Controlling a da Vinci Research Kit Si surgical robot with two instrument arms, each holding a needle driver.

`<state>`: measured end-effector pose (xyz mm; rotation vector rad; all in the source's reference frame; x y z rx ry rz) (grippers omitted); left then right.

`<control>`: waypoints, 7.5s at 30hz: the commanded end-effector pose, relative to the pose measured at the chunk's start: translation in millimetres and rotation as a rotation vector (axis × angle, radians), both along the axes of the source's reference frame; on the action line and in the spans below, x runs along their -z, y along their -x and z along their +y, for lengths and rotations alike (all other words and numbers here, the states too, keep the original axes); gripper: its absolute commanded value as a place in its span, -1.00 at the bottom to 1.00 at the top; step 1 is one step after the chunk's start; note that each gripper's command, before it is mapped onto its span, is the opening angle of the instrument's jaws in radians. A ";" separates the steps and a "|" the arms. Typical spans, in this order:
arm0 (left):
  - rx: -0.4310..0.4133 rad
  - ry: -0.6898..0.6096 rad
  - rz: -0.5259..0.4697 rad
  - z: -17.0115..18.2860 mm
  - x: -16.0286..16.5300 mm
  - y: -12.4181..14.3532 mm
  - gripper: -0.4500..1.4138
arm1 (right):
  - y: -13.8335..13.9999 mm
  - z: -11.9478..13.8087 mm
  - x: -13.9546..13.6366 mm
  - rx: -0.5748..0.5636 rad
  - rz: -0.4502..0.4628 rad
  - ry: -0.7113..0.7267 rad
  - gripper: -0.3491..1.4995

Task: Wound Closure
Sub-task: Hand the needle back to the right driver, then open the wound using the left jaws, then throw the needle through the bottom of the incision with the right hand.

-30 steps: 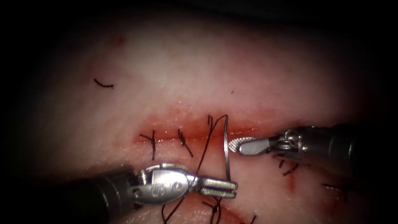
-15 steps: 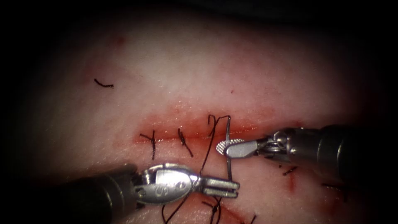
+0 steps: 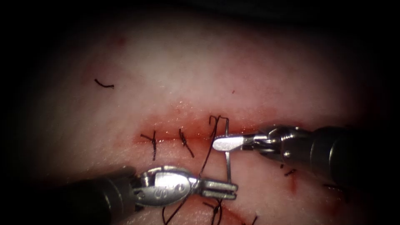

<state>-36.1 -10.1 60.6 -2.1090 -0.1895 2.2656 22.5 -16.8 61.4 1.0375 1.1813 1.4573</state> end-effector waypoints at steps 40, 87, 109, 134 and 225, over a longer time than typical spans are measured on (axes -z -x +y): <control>0.129 -0.354 0.659 8.3 -18.9 -5.7 -1.00 | 1.7 5.5 2.7 -0.117 -0.069 0.781 -1.00; -0.013 -0.488 0.823 4.2 -16.4 -3.6 0.12 | -1.9 6.1 -4.7 -0.101 -0.343 1.454 -1.00; -0.004 -0.513 0.806 5.2 -14.3 -2.9 0.22 | -2.0 2.2 -6.9 -0.014 -0.343 1.559 -1.00; 0.239 -0.296 0.679 8.4 -4.1 -8.9 -0.16 | -2.4 4.3 -9.0 0.182 -0.228 1.470 -1.00; 0.059 -0.372 0.581 -4.0 -11.3 -2.6 -0.64 | -3.8 6.9 -10.9 0.182 0.057 0.555 -1.00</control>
